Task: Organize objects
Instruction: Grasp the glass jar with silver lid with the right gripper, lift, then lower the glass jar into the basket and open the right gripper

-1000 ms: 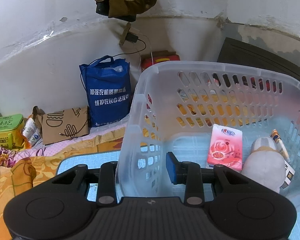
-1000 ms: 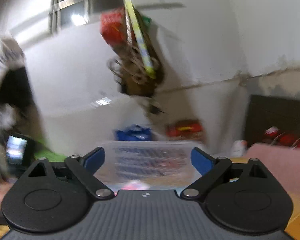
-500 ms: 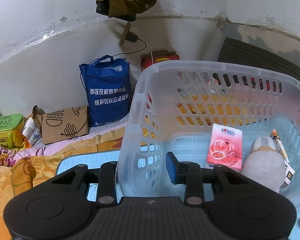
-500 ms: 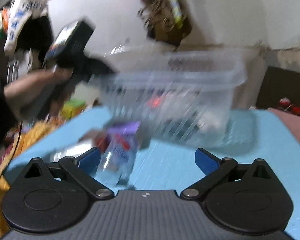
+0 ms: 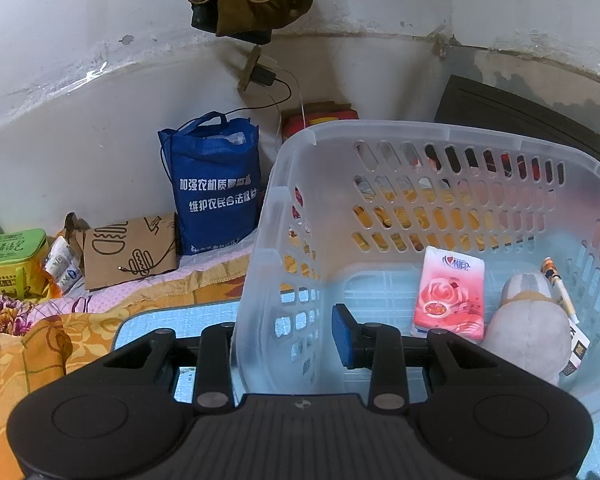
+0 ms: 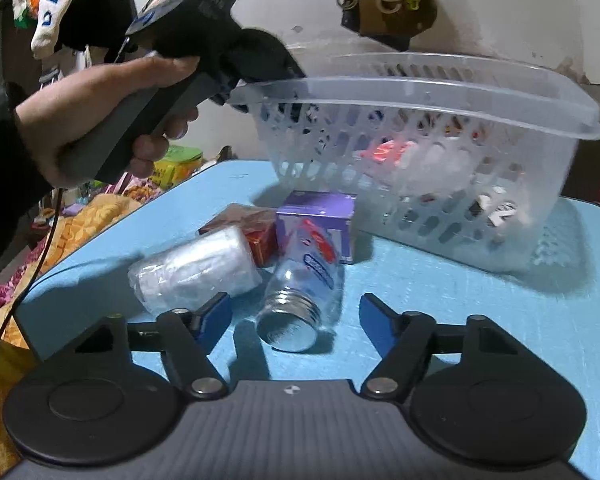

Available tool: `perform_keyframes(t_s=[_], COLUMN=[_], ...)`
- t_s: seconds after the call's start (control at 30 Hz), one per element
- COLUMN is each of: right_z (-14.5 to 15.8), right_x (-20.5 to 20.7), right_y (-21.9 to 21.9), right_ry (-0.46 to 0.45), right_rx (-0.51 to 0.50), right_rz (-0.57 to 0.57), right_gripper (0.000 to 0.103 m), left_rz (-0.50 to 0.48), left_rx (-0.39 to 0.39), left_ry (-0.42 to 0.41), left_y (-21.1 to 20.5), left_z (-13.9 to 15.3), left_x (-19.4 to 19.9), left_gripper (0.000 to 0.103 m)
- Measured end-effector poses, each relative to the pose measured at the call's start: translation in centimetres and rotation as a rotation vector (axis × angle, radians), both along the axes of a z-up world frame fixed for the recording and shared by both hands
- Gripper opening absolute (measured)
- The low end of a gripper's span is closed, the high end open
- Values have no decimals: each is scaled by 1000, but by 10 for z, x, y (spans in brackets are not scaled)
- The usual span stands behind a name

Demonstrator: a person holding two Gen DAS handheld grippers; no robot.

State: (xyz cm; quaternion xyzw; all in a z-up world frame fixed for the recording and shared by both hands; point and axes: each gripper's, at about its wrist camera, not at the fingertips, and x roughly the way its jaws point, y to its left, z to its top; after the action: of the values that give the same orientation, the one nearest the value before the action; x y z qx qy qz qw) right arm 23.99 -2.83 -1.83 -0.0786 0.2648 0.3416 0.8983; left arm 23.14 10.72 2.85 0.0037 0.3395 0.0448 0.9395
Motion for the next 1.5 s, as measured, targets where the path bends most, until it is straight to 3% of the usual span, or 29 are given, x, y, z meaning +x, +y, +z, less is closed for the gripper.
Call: perform_keyframes(t_s=[0.27, 0.4, 0.57, 0.93, 1.3, 1.5], right_z=[0, -1, 1, 15, 94, 135], right_x=[7, 6, 4, -11, -21, 41], right_y=[7, 0, -18, -59, -80, -71], right_ry=[4, 2, 39, -31, -243, -267], right_rx=[-27, -8, 61, 123, 209, 194], right_rz=[-12, -21, -20, -88, -92, -152], right_gripper=[59, 44, 44, 43, 43, 43], left_rz=[-5, -9, -8, -10, -9, -7], left_rx=[0, 0, 1, 1, 2, 5], left_ry=[-1, 1, -1, 0, -1, -1], left_y=[0, -1, -1, -1, 0, 2], left_z=[0, 0, 0, 0, -1, -1], left_x=[-1, -1, -1, -1, -1, -3], left_gripper=[39, 39, 39, 39, 39, 39])
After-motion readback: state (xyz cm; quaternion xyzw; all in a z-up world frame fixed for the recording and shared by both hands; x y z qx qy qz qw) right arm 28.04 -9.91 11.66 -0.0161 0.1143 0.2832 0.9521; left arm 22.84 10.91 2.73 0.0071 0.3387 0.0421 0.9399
